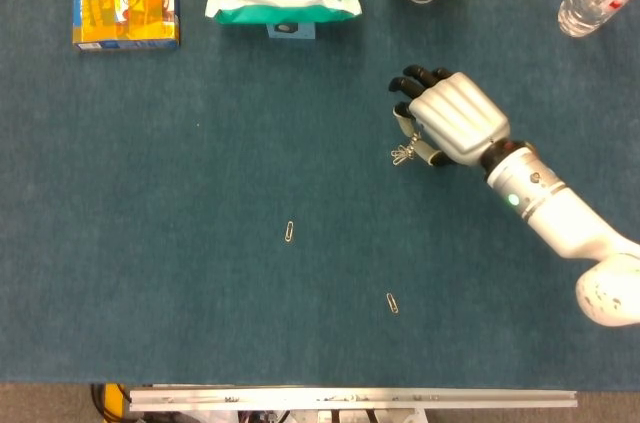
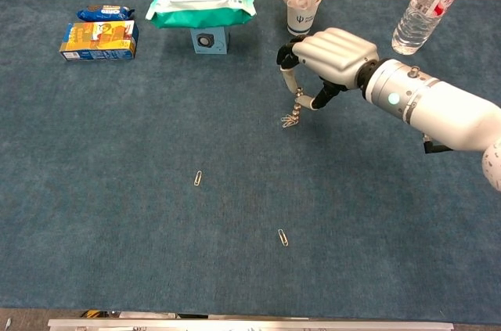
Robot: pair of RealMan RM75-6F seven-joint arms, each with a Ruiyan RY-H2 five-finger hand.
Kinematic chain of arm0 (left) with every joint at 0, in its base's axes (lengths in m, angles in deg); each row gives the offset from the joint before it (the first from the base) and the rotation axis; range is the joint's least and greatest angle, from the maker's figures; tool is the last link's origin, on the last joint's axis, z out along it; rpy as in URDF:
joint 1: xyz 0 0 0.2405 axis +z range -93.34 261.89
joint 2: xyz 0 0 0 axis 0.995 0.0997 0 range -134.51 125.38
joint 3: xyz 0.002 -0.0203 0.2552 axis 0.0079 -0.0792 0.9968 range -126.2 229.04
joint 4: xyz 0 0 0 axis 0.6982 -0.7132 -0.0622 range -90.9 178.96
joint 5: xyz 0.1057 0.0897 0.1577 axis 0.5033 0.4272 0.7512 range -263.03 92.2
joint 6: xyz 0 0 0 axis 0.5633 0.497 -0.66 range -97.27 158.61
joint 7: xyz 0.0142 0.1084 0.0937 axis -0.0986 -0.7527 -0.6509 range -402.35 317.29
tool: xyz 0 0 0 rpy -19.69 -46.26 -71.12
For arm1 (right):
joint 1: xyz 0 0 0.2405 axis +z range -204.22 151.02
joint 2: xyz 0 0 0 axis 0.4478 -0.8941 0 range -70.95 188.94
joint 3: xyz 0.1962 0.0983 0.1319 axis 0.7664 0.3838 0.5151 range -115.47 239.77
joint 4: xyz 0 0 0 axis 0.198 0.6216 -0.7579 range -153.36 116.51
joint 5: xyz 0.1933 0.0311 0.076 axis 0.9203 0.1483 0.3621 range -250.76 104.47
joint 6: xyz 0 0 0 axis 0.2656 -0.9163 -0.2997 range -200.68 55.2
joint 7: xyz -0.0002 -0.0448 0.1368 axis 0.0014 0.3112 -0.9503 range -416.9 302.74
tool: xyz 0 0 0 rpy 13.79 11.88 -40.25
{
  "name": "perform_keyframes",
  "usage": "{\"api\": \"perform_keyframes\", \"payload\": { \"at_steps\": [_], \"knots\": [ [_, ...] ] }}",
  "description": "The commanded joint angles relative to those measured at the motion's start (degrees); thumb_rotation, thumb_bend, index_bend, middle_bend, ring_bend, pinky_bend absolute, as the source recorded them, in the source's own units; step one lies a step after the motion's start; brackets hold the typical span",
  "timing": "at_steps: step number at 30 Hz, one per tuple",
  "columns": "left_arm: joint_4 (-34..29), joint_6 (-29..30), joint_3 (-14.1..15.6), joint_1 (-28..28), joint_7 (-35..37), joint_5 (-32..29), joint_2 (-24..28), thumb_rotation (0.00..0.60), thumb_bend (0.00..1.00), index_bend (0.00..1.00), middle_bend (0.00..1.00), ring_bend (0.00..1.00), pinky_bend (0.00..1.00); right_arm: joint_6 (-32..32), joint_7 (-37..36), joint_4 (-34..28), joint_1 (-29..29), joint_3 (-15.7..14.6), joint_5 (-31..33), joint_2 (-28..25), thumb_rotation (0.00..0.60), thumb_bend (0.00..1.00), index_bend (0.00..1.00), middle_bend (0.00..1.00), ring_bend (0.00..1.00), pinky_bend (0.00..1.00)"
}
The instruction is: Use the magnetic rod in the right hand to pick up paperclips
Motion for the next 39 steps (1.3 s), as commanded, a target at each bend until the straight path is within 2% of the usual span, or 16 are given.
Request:
{"api": "perform_keyframes", "payload": {
  "at_steps": [1,25,30,39],
  "knots": [
    [-0.01,0.00,0.05,0.05,0.03,0.04,0.02,0.600,0.05,0.23,0.17,0.14,0.31,0.04,0.53,0.66,0.54,-0.04,0.82,0.59,0.600,0.31,0.57,0.24,0.14,0.30],
    [-0.08,0.54,0.24,0.51,0.08,0.29,0.06,0.600,0.05,0.23,0.17,0.14,0.31,0.26,-0.01,3.53,2.53,-1.69,3.23,2.48,0.600,0.31,0.57,0.24,0.14,0.30],
    [-0.03,0.40,0.20,0.44,-0.16,0.16,0.01,0.600,0.05,0.23,0.17,0.14,0.31,-1.69,0.06,1.60,1.69,-2.26,2.31,0.90,0.600,0.31,0.57,0.24,0.14,0.30],
    [-0.17,-0.50,0.27,-0.27,-2.04,0.13,-0.44,0.600,0.05,0.23,0.17,0.14,0.31,-8.52,0.46,-5.54,-2.74,-5.00,-2.03,-5.67,0.600,0.31,0.57,0.24,0.14,0.30]
  ]
}}
